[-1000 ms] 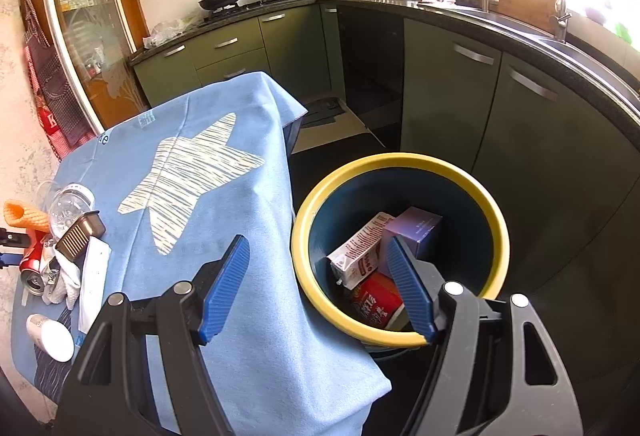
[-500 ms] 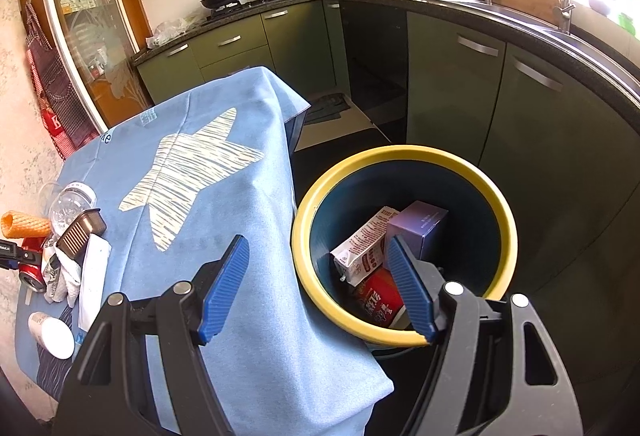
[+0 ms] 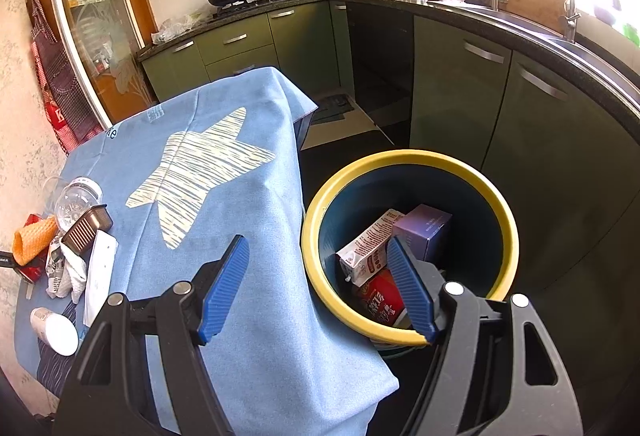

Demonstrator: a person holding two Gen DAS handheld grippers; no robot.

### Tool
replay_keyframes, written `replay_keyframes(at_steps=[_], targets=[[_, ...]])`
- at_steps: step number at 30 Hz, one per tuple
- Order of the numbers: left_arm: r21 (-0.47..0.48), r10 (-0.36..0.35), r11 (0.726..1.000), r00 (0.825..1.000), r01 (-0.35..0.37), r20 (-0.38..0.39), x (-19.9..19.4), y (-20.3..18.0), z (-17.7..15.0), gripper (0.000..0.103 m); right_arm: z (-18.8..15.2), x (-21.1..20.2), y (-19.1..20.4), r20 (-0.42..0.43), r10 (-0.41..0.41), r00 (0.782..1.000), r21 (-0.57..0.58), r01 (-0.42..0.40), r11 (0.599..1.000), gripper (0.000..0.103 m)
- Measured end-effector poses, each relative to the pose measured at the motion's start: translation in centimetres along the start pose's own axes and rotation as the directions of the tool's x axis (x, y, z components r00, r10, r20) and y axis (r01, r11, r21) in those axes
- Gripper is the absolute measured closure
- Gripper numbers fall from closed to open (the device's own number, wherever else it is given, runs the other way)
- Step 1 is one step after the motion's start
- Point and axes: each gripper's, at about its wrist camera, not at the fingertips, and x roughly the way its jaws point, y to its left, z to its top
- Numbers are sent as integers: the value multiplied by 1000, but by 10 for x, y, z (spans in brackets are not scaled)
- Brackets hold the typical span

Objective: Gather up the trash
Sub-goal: 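Carry the Coca-Cola can to the bin and release it inside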

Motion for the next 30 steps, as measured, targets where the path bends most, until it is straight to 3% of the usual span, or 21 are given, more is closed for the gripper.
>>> replay_keyframes(at_steps=[10,17,21,26,30], targets=[[51,-6,999,992,0,122,-50,1,-21,31,-2,1,5,-11,7,1000,-9,-7,1000,35],[214,-72,977,976,27,205,-97,-48,-23,31,-3,-10,-3,17,-5,1000,15,5,1000,35],[355,-166,931,961,80,220,-118,-102,-17,31,-6,-24,-21,42,-41,998,61,38,997,35],[521,-280,842,941,144,192,-130,-176,-9,31,-16,-43,-55,60,-104,993,135,95,986,35],[607,-354,762,929,224,102,-126,-235,-3,31,-27,-57,-85,64,-154,986,198,138,970,35]])
